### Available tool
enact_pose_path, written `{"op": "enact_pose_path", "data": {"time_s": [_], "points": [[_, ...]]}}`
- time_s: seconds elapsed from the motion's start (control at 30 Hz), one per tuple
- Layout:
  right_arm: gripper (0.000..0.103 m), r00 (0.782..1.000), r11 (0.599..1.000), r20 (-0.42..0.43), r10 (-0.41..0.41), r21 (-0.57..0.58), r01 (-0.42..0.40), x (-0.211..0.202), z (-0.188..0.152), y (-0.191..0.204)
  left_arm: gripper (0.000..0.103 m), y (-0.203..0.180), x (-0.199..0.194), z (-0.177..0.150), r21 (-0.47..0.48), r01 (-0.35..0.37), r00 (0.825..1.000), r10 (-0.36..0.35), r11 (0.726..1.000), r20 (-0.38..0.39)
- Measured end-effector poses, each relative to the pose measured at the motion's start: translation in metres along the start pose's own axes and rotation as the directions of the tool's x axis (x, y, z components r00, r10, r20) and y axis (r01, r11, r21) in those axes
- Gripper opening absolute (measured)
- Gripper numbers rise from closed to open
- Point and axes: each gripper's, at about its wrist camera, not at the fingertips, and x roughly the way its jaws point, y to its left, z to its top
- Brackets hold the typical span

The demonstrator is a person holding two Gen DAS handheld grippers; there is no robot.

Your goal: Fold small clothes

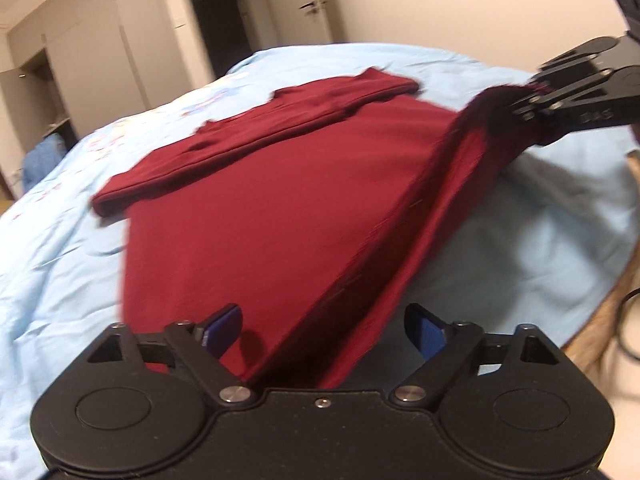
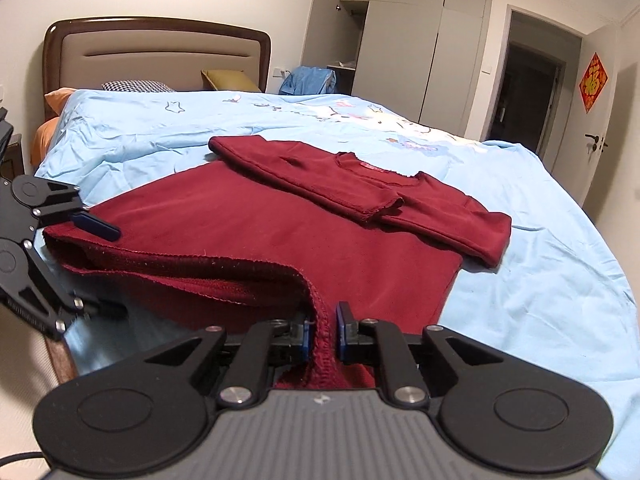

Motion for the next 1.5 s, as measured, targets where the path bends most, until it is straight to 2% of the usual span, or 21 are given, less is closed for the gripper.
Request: {"op": "enact_pose_path", "data": {"time_s": [0.17, 0.23, 0.43, 0.63, 0.73, 0.8, 0.9, 1.0, 1.07, 1.2, 1.23, 1.3, 1.33, 1.5], "points": [[0.014, 1.0, 1.0, -0.001, 0.002, 0.019, -0.002, 0.006, -0.001, -0.004, 0.076, 0.028, -0.012, -0.014, -0.024, -0.084, 0.996, 0.084, 0.996, -0.031], [0.014, 1.0, 1.0, -0.003, 0.0, 0.024, 0.0, 0.009, -0.001, -0.005, 0.067, 0.038, -0.019, -0.021, -0.032, -0.104, 0.994, 0.103, 0.994, -0.033], [0.014, 1.0, 0.999, -0.009, -0.005, 0.031, 0.005, 0.013, -0.001, -0.006, 0.044, 0.056, -0.032, -0.029, -0.043, -0.121, 0.993, 0.121, 0.992, -0.01], [0.016, 1.0, 0.999, -0.013, -0.019, 0.035, 0.02, 0.013, -0.002, -0.006, 0.022, 0.068, -0.036, -0.022, -0.096, -0.098, 0.994, 0.102, 0.991, 0.042], [0.032, 0.999, 0.999, -0.012, -0.03, 0.028, 0.03, 0.01, -0.004, -0.006, 0.014, 0.074, -0.031, -0.012, -0.128, -0.08, 0.994, 0.088, 0.989, 0.057], [0.054, 1.0, 0.999, -0.002, -0.024, 0.025, 0.024, 0.005, -0.006, -0.005, 0.012, 0.076, -0.028, -0.004, -0.144, -0.078, 0.994, 0.088, 0.987, 0.065], [0.072, 1.0, 1.0, 0.023, -0.01, 0.009, 0.01, -0.006, -0.009, -0.002, 0.011, 0.081, -0.021, 0.006, -0.168, -0.07, 0.994, 0.083, 0.983, 0.075], [0.083, 0.999, 0.999, 0.038, -0.011, -0.049, 0.013, -0.015, -0.015, 0.006, 0.01, 0.086, -0.016, 0.014, -0.195, -0.063, 0.994, 0.079, 0.979, 0.075], [0.084, 0.999, 0.992, 0.033, -0.031, -0.123, 0.035, -0.017, -0.019, 0.017, 0.01, 0.089, -0.013, 0.018, -0.207, -0.061, 0.994, 0.078, 0.976, 0.075], [0.081, 0.992, 0.947, 0.018, -0.125, -0.297, 0.124, -0.011, -0.032, 0.039, 0.01, 0.092, -0.013, 0.021, -0.22, -0.063, 0.993, 0.082, 0.974, 0.079], [0.077, 0.989, 0.934, 0.025, -0.145, -0.326, 0.145, -0.009, -0.035, 0.043, 0.01, 0.092, -0.013, 0.021, -0.218, -0.065, 0.993, 0.085, 0.974, 0.08], [0.06, 0.984, 0.919, 0.048, -0.173, -0.351, 0.178, -0.009, -0.037, 0.047, 0.009, 0.091, -0.015, 0.022, -0.216, -0.068, 0.993, 0.088, 0.974, 0.084], [0.055, 0.982, 0.917, 0.059, -0.181, -0.351, 0.19, -0.01, -0.037, 0.048, 0.008, 0.091, -0.017, 0.021, -0.214, -0.069, 0.992, 0.09, 0.974, 0.087], [0.016, 0.968, 0.916, 0.133, -0.214, -0.317, 0.246, -0.023, -0.033, 0.045, 0.006, 0.086, -0.031, 0.02, -0.203, -0.088, 0.985, 0.116, 0.975, 0.131]]}}
